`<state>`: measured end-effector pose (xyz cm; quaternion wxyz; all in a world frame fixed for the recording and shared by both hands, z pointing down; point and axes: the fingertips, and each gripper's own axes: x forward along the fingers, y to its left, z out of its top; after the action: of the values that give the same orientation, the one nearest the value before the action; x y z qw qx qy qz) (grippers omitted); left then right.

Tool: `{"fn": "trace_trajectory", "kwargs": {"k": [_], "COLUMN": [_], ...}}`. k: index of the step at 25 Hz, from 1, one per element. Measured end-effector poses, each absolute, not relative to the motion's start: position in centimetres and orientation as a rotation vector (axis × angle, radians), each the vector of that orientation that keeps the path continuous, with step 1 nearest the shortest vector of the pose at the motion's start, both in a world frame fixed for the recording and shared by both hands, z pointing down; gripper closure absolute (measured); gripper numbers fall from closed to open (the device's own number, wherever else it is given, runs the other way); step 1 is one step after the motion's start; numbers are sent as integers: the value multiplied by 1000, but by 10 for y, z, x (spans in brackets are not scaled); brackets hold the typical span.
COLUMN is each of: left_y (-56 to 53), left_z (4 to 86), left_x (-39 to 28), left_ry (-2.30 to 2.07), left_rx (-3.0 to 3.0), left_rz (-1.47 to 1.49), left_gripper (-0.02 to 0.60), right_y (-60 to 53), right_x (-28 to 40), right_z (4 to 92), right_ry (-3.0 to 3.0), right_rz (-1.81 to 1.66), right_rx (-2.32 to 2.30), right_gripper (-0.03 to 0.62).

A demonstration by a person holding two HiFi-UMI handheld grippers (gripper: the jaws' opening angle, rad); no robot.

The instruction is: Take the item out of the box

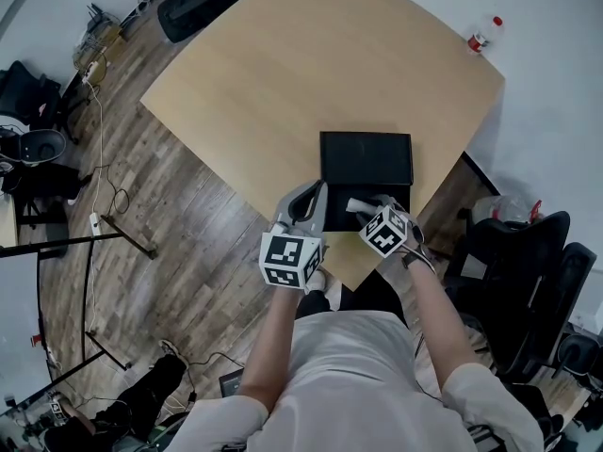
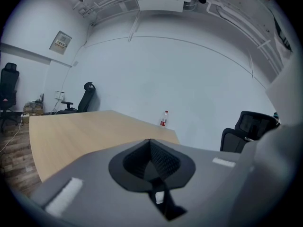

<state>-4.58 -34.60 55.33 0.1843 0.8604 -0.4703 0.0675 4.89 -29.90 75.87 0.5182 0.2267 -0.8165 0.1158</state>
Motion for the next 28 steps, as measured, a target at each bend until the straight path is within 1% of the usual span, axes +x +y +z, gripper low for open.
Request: {"fn": "trace_trajectory", "kwargs": {"k": [2,7,17,28], "left_y": [-346,-344,-332,-304], "left_z": [551,548,537,499], "left_x": [-44,-40,-42,-40], "left_ry": [-1318,-1306,-1315,-1311], "left_rx": [2430,2447,2460,2545], "left_rz": [187,190,143,86], "left_gripper": [574,574,574,574], "right_y": [-299,-299,-298,-289], "right_x": [49,48,56,71], "right_z": [758,756,720,631], "right_ry": [-1956,-1962,-1978,-2054], "right_rz": [262,245,151,9], "right_rx": [542,552,663,937], "right_gripper": [448,464,465,465]}}
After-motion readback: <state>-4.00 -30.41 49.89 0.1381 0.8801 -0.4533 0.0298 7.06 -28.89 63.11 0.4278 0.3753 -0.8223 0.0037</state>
